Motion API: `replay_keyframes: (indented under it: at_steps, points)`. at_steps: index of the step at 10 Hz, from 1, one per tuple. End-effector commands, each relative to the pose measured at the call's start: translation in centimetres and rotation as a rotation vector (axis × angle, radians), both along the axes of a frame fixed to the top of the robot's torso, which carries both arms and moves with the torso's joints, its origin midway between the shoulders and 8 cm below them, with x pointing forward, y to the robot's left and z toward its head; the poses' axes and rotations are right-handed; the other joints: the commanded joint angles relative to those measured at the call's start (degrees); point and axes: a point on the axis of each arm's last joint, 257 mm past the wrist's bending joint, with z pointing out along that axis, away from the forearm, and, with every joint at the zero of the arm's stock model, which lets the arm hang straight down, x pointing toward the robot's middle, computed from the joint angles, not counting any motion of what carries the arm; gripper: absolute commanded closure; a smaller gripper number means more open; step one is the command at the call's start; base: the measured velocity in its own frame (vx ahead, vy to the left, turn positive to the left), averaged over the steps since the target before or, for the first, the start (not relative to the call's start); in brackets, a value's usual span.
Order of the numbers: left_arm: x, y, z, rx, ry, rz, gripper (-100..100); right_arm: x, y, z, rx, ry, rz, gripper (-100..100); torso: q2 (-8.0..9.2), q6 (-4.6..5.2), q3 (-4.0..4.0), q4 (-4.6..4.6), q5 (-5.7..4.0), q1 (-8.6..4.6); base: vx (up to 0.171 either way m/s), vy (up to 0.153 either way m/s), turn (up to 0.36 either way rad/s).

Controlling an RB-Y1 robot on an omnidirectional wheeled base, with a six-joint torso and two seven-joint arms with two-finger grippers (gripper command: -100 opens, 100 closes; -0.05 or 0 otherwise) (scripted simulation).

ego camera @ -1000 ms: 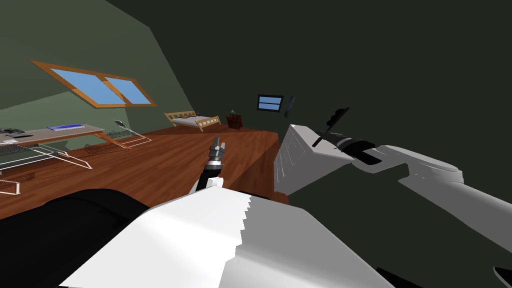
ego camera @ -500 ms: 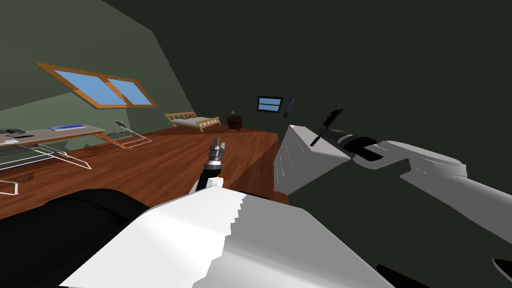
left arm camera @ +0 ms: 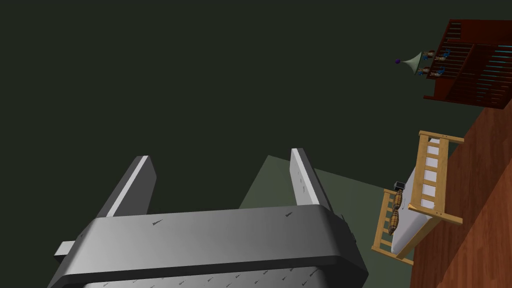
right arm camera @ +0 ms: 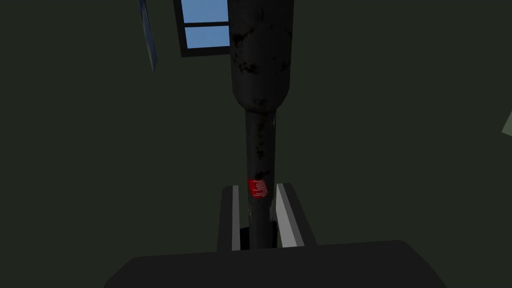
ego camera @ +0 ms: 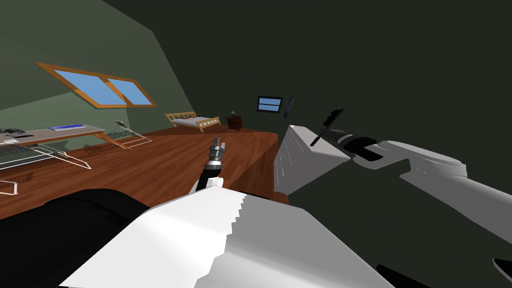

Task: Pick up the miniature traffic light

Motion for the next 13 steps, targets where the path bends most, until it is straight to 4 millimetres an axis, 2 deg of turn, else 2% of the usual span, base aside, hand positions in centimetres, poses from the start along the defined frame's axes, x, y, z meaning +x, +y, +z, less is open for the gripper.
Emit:
replay_keyframes:
  at_steps: [1, 2, 3, 5, 6, 8, 10, 12, 13]
  points:
    - [0.0, 0.0, 0.0, 0.0, 0.0, 0.0, 0, -0.4, 3.2, -1.3, 0.044, -0.003, 0.076, 100, 0.0, 0.0, 0.0, 0.0, 0.0, 0.0, 0.117, -0.011, -0.113]
    - [0.0, 0.0, 0.0, 0.0, 0.0, 0.0, 0, -0.7, 4.1, -1.3, 0.055, -0.009, 0.096, 100, -0.28, -0.05, -0.18, -0.11, -0.04, 0.06, 0.151, -0.019, -0.066]
    - [0.0, 0.0, 0.0, 0.0, 0.0, 0.0, 0, -0.9, 4.2, -1.1, 0.058, -0.012, 0.1, 100, -0.5, -0.14, -0.33, -0.19, -0.03, 0.07, 0.09, -0.006, 0.013]
    - [0.0, 0.0, 0.0, 0.0, 0.0, 0.0, 0, -1.6, 2.5, -1.9, 0.066, -0.002, 0.07, 100, -0.36, -0.17, -0.31, -0.26, -0.11, 0.09, 0.013, 0.006, 0.019]
    - [0.0, 0.0, 0.0, 0.0, 0.0, 0.0, 0, -2.2, 5.8, -1.8, 0.116, -0.025, 0.149, 100, -0.25, -0.07, -0.31, -0.36, -0.25, -0.03, 0.098, -0.004, -0.147]
    - [0.0, 0.0, 0.0, 0.0, 0.0, 0.0, 0, -2.8, 6.8, -1.2, 0.117, -0.037, 0.173, 100, -0.64, -0.15, -0.53, -0.45, -0.29, -0.1, 0.102, -0.003, -0.016]
    - [0.0, 0.0, 0.0, 0.0, 0.0, 0.0, 0, -3.4, 5.0, -1.2, 0.123, -0.041, 0.14, 100, -0.41, -0.1, -0.41, -0.41, -0.33, -0.16, 0.011, 0.001, 0.013]
    - [0.0, 0.0, 0.0, 0.0, 0.0, 0.0, 0, -4.0, 3.8, -3.6, 0.126, -0.001, 0.115, 100, -0.21, 0.07, -0.35, -0.49, -0.5, -0.37, 0.0, 0.0, 0.0]
    - [0.0, 0.0, 0.0, 0.0, 0.0, 0.0, 0, -4.0, 3.7, -3.7, 0.126, 0.002, 0.114, 100, -0.17, 0.21, -0.42, -0.66, -0.7, -0.58, 0.004, -0.005, -0.015]
